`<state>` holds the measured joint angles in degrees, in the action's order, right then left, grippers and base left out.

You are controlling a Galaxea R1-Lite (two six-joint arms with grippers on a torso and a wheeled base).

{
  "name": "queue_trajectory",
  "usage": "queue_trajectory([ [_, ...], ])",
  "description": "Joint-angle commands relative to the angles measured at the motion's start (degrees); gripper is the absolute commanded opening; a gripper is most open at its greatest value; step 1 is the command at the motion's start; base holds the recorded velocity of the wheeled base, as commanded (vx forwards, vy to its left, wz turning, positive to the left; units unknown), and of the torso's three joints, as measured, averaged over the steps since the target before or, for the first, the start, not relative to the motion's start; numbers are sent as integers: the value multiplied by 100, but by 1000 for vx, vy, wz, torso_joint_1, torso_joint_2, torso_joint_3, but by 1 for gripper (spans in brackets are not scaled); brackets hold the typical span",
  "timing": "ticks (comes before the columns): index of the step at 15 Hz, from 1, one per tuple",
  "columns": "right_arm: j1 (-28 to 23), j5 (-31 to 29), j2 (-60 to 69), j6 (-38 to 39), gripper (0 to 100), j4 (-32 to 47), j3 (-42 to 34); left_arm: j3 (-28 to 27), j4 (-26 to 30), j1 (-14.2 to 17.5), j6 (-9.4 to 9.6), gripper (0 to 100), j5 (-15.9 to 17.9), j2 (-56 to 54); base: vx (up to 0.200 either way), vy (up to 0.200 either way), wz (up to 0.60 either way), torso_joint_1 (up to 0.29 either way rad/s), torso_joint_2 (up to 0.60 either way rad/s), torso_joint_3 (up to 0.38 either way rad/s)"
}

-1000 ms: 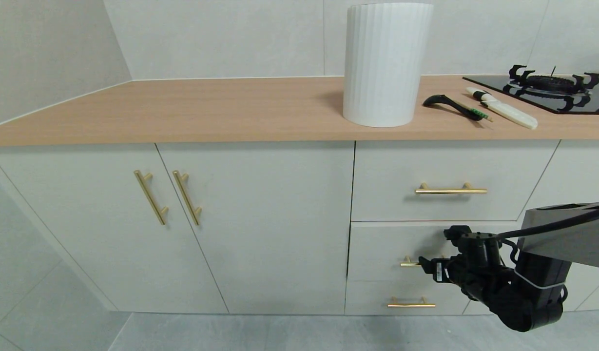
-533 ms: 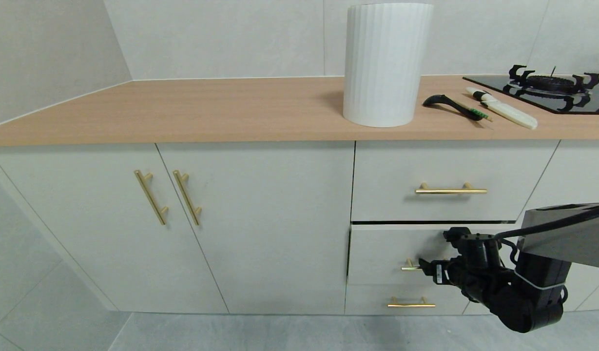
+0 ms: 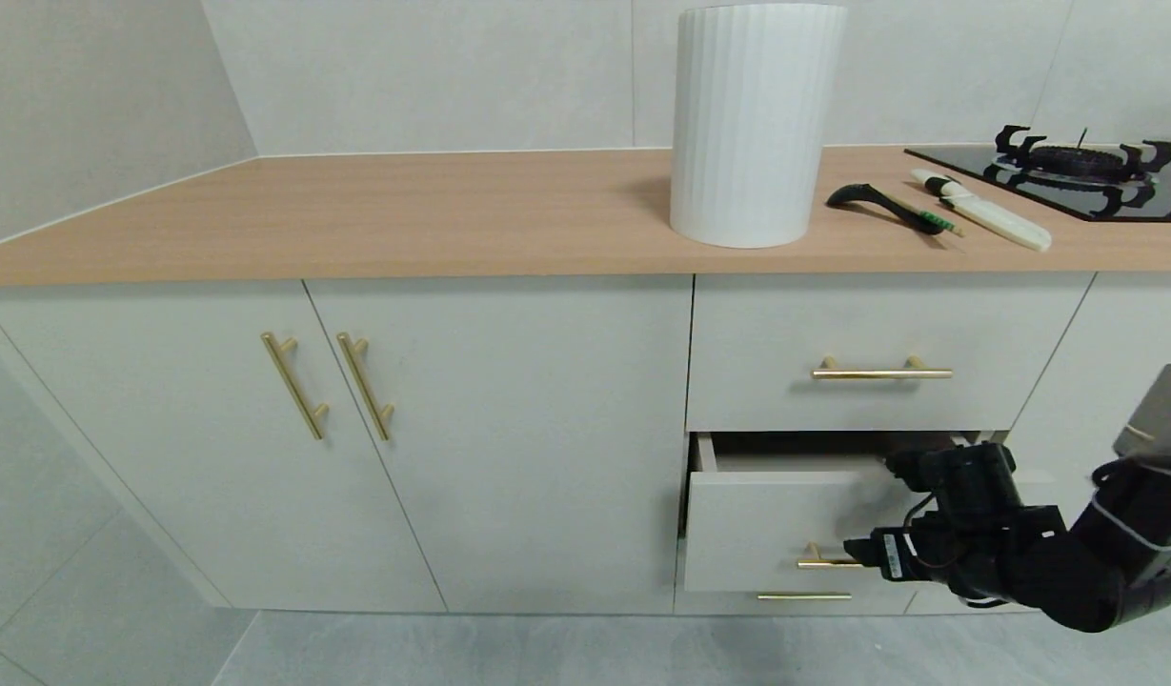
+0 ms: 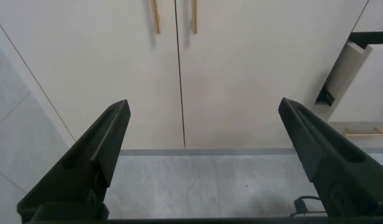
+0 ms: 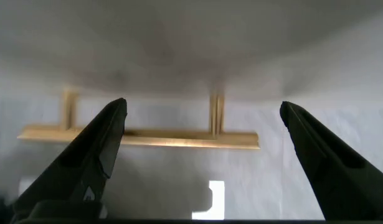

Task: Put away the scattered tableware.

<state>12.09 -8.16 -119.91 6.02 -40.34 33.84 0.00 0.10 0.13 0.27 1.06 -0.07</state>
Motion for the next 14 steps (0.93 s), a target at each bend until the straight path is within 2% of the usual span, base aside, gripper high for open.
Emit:
queue_trajectory([
  [1, 241, 244, 1584, 13, 100, 1239, 158, 0, -1, 4, 0, 100, -1, 7, 0, 0, 0, 0, 0, 0],
  [3, 417, 244, 2173, 13, 100, 1599, 184, 0, -1, 4, 0, 100, -1, 7, 0, 0, 0, 0, 0, 0],
  [7, 689, 183, 2472, 110, 100, 1547, 167, 0, -1, 4, 0, 100, -1, 7, 0, 0, 0, 0, 0, 0],
  [13, 724, -19, 1734, 259, 100, 167, -79, 0, -1, 4, 0, 100, -9, 7, 0, 0, 0, 0, 0, 0],
  [14, 724, -160, 1444, 259, 100, -282, -141, 0, -1, -5, 0, 100, -1, 7, 0, 0, 0, 0, 0, 0],
])
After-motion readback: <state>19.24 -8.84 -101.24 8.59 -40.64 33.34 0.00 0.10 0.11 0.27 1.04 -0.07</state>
